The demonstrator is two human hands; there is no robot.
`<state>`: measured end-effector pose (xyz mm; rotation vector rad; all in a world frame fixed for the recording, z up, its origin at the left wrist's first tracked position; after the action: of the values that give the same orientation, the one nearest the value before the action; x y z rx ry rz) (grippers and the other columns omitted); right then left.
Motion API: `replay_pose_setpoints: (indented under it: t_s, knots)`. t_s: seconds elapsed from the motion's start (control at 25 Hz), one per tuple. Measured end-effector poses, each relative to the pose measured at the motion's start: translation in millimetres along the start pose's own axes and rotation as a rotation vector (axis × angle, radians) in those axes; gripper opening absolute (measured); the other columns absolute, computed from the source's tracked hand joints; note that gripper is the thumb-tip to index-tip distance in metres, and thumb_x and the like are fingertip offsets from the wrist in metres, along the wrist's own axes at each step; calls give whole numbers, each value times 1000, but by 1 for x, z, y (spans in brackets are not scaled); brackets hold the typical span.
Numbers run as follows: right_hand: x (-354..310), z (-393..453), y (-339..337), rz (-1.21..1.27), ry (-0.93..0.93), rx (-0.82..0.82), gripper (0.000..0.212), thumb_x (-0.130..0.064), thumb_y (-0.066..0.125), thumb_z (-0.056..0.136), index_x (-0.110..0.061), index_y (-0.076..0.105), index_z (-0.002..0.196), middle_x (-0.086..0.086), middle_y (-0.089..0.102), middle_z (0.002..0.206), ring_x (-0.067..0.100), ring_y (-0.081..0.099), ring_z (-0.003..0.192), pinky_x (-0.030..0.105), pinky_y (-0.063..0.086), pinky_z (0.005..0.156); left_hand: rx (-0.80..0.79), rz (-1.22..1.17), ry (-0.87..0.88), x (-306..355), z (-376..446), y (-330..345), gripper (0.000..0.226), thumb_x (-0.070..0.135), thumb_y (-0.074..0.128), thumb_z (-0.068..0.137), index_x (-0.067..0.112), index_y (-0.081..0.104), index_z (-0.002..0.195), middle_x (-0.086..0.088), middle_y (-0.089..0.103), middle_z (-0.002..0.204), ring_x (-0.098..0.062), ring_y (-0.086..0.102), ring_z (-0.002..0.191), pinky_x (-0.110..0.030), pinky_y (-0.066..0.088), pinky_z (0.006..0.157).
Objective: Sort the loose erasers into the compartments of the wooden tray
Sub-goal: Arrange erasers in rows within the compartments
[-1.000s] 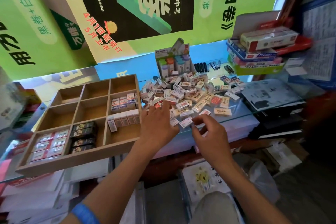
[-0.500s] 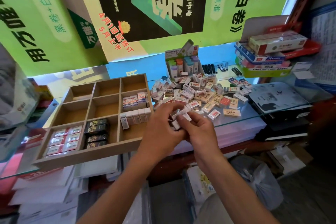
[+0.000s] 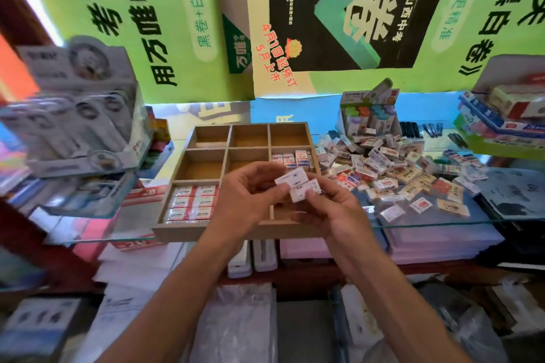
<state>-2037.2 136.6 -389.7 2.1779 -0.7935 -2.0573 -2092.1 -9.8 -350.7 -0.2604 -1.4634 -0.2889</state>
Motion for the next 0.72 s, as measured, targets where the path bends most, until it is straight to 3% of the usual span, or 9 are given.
replay_pose_setpoints:
  t_s: [0.16,0.32,0.48,0.72]
  knots:
    - [-1,3,22,171,57,-20,39,-4,65,88,-11,58,126,16,71,115,31,70,101,33,59,73,43,-293,-230,-6,-2,-25,38,-5,66,86,21,69,114,-2,76,100,-23,72,97,-37,60,80]
    - [-2,4,39,214,82,7,44,-7,70,79,-1,60,122,22,70,112,30,71,94,32,61,72,116,-632,-342,-12,-3,-38,26,-5,62,88,7,67,111,-15,73,99,-28,72,96,-35,61,79]
    - [1,4,45,218,128,40,31,-13,73,78,-4,69,107,22,70,110,27,70,87,33,62,71,186,-596,-352,-19,-7,-47,21,12,62,92,11,66,112,-12,75,104,-21,71,92,-30,56,79]
    - [5,5,47,137,127,74,19,-7,71,83,-10,70,102,15,75,98,22,72,75,31,61,63,180,-626,-355,-21,-7,-54,26,1,54,96,7,66,118,-15,73,108,-24,71,97,-30,59,82]
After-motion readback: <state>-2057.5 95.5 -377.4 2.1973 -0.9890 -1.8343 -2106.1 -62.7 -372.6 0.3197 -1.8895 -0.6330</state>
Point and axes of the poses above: each hand's wrist, its own z-axis towards the middle knuckle, its own y-axis out of the palm, x = y × z, the point moved 2 cm from there along z, towards the middle knuckle
